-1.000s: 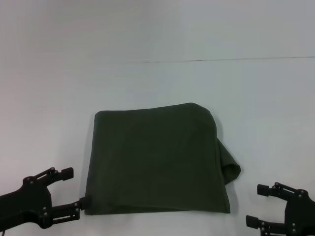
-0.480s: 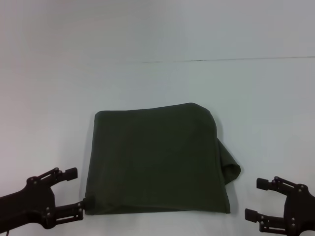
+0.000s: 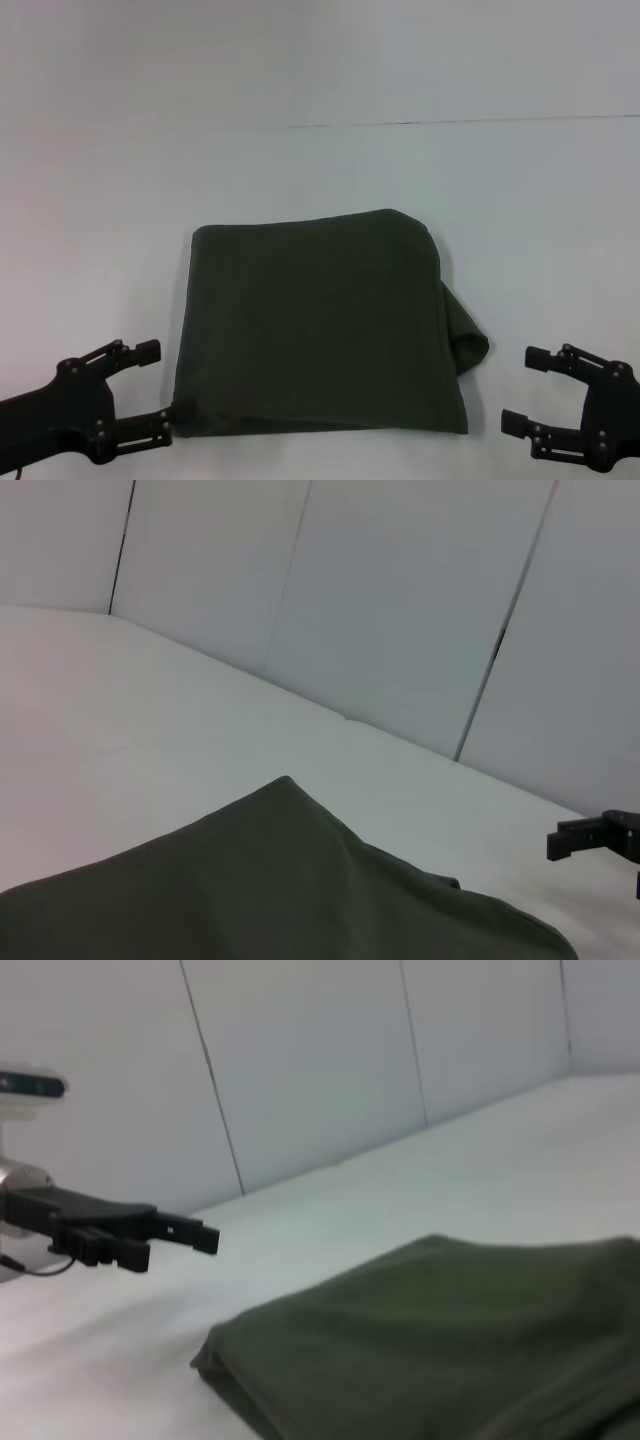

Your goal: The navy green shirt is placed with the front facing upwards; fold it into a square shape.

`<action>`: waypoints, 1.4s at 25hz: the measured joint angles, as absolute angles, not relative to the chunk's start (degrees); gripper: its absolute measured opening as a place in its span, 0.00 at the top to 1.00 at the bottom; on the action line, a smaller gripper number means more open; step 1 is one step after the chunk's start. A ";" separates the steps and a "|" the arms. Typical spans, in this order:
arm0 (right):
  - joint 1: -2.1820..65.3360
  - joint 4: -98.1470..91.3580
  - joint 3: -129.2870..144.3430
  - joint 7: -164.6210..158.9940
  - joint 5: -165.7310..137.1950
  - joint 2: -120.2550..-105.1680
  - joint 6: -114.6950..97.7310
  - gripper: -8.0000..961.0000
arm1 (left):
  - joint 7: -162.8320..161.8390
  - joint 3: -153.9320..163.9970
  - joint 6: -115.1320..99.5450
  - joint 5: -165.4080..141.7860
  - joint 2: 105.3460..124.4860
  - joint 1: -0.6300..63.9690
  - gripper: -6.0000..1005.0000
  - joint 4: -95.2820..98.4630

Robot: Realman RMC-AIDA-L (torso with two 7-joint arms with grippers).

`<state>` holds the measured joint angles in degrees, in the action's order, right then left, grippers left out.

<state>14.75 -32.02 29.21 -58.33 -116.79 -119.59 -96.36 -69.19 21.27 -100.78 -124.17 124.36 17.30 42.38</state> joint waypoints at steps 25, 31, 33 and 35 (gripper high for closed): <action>14.94 -32.00 29.33 -59.00 -117.46 -119.41 -95.00 0.02 | -69.31 21.18 -100.20 -124.10 124.16 17.84 0.07 41.48; 15.03 -32.18 29.44 -61.33 -118.23 -119.13 -93.19 0.02 | -69.29 21.18 -99.90 -124.49 124.17 17.84 0.07 41.48; 15.08 -32.29 29.24 -61.31 -118.44 -119.11 -93.19 0.02 | -69.27 21.18 -99.53 -124.52 124.18 17.84 0.07 41.48; 15.10 -32.42 29.17 -61.17 -118.46 -119.17 -93.28 0.02 | -69.21 21.18 -99.35 -124.43 124.18 17.84 0.07 41.49</action>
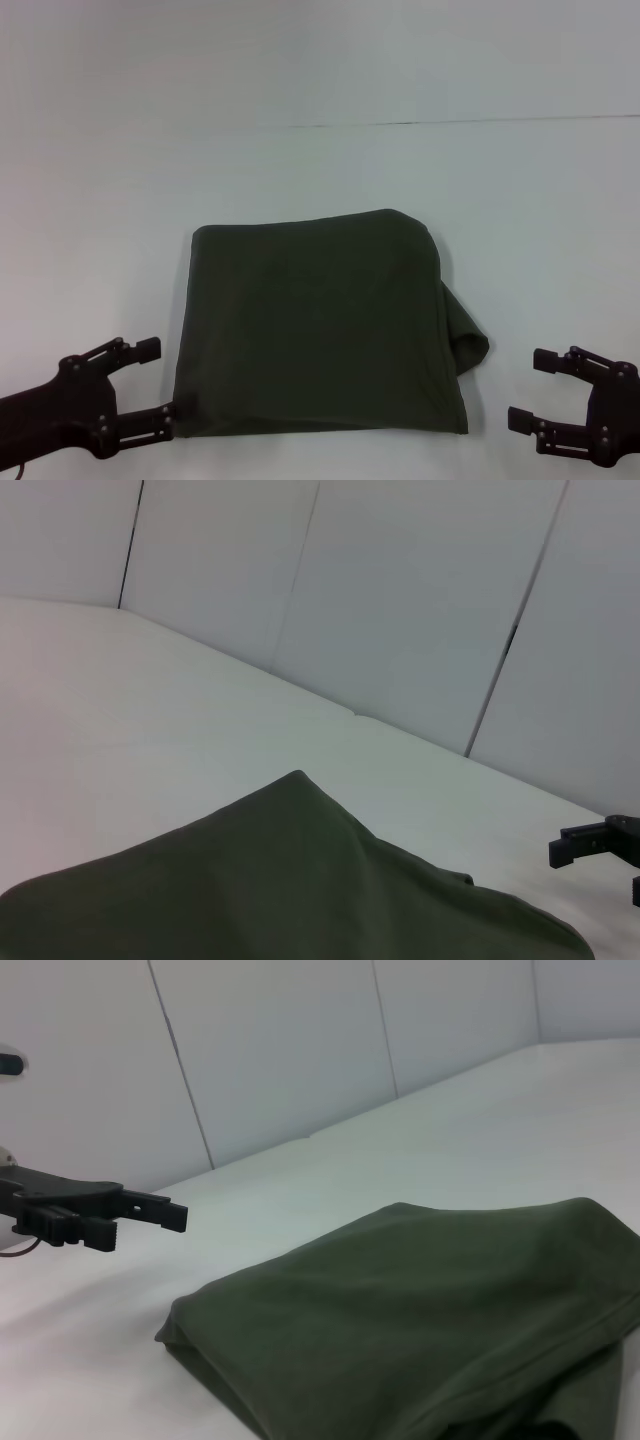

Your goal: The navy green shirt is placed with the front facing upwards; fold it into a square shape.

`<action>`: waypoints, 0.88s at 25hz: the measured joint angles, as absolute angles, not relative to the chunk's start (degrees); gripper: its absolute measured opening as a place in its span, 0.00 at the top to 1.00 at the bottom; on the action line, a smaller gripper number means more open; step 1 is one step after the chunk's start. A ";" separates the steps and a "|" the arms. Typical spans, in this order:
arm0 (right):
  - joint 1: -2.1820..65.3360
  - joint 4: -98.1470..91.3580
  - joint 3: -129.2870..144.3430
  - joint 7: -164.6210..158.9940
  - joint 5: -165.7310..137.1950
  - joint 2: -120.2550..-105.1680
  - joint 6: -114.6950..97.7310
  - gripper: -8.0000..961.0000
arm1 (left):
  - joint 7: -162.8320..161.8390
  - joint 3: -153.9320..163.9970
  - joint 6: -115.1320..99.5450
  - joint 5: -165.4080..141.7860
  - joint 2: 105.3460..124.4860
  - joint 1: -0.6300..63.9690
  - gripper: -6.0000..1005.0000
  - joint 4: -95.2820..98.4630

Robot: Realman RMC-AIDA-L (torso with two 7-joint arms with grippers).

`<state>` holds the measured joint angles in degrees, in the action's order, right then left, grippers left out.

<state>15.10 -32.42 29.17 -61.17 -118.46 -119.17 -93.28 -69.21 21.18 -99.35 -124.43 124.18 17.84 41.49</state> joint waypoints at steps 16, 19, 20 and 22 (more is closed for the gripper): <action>15.46 -32.61 29.09 -61.01 -118.07 -119.26 -93.90 0.02 | -68.92 21.18 -99.31 -124.20 124.19 17.93 0.07 41.39; 15.62 -32.61 29.09 -61.02 -118.19 -119.26 -93.99 0.02 | -68.90 21.18 -99.31 -124.18 124.19 17.93 0.07 41.39; 15.68 -32.61 29.09 -61.05 -118.25 -119.26 -94.03 0.02 | -68.90 21.18 -99.31 -124.18 124.19 17.93 0.07 41.39; 15.75 -32.61 29.09 -61.16 -118.28 -119.26 -94.05 0.02 | -68.90 21.18 -99.31 -124.17 124.19 17.93 0.07 41.39</action>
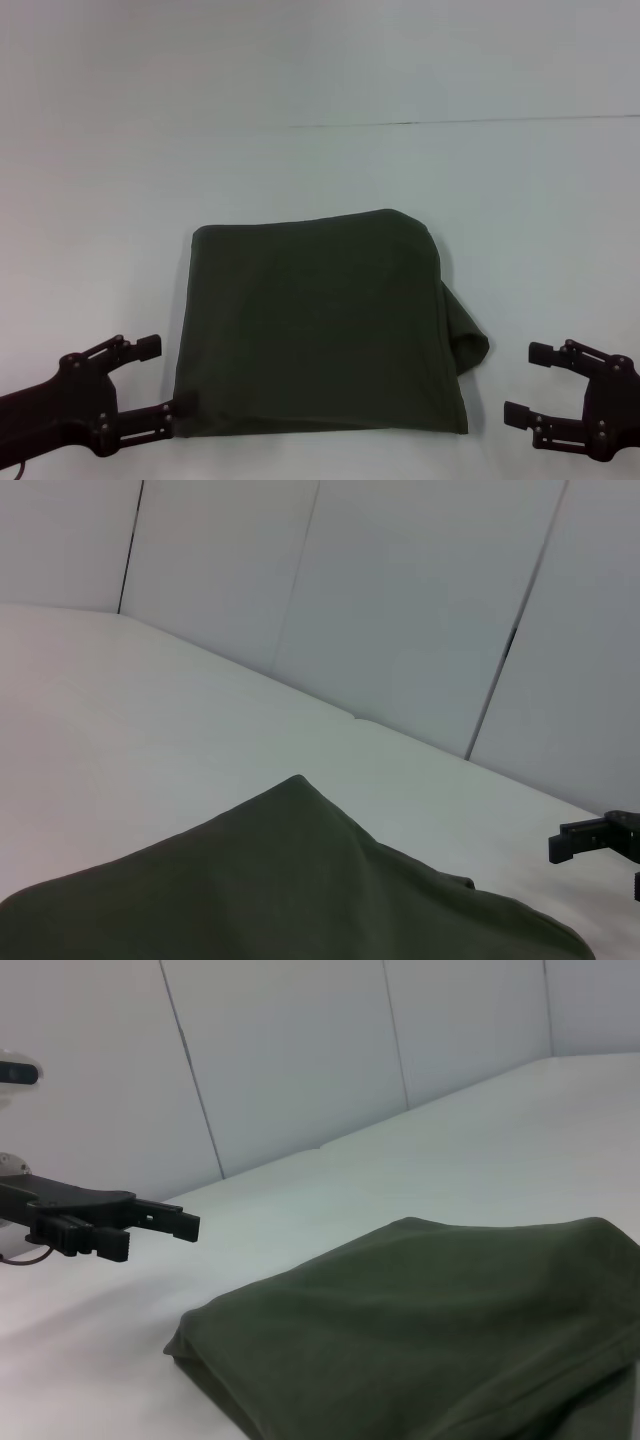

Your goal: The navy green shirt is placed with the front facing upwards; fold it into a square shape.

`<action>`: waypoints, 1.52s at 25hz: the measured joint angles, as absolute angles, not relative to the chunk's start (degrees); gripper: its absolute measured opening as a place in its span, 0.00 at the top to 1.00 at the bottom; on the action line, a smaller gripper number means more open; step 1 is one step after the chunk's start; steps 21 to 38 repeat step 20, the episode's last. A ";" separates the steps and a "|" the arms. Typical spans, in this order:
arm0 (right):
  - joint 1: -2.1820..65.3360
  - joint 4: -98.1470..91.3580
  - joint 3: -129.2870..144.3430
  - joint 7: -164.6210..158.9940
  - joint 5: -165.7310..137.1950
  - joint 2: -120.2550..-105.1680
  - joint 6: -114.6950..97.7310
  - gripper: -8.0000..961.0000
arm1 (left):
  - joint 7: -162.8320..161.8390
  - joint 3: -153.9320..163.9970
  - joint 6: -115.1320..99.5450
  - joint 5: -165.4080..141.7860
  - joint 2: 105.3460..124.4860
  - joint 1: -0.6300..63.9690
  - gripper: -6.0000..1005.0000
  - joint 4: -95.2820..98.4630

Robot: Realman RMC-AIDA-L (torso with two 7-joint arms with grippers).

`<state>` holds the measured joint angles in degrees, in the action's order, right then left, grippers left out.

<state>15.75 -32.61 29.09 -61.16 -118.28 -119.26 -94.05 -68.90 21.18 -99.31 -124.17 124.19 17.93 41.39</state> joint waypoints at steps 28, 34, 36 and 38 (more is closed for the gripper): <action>16.00 -32.61 29.13 -61.42 -118.03 -119.18 -94.13 0.02 | -69.01 21.18 -99.31 -124.10 124.19 17.93 0.07 41.10; 16.00 -32.61 29.13 -61.42 -118.03 -119.18 -94.13 0.02 | -69.01 21.18 -99.31 -124.10 124.19 17.93 0.07 41.10; 16.00 -32.61 29.13 -61.42 -118.03 -119.18 -94.13 0.02 | -69.01 21.18 -99.31 -124.10 124.19 17.93 0.07 41.10; 16.00 -32.61 29.13 -61.42 -118.03 -119.18 -94.13 0.02 | -69.01 21.18 -99.31 -124.10 124.19 17.93 0.07 41.10</action>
